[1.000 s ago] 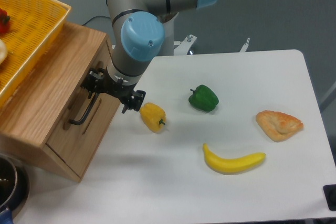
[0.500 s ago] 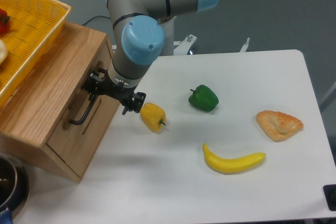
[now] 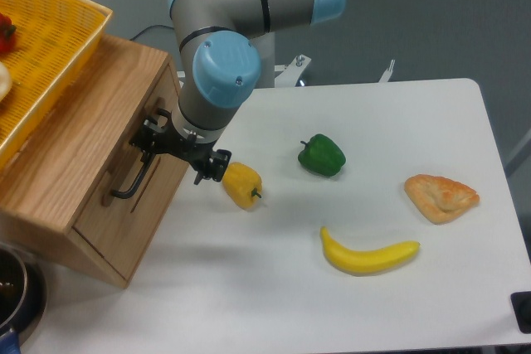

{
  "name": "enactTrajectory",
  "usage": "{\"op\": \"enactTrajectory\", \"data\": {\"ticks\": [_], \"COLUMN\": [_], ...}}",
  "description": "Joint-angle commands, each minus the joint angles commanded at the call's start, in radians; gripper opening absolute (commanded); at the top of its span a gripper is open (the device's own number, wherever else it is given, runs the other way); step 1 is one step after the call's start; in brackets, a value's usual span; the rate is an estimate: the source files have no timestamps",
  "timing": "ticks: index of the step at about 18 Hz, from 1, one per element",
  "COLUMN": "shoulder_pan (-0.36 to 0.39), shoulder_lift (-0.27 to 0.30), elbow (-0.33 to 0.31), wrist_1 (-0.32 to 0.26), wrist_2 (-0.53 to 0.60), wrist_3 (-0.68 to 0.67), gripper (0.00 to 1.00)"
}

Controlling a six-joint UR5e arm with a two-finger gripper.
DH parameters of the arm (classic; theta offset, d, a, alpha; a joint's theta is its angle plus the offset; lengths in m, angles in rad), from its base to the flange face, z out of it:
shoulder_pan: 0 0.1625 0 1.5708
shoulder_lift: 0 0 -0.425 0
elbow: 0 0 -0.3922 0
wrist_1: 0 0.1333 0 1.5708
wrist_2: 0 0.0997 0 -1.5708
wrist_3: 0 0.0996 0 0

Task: Slide the top drawer open
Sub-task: 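Pull the handle outward to slide the wooden drawer open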

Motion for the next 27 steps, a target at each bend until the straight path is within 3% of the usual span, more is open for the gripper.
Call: {"op": "enactTrajectory", "data": {"ticks": [20,27], "shoulder_pan": [0.048,0.057], "shoulder_lift": [-0.008,-0.014], "elbow": [0.011,0.011], "wrist_1": [0.048,0.048], "wrist_2": [0.005,0.069], "wrist_3": [0.035,0.083], "gripper": [1.00,1.00]}}
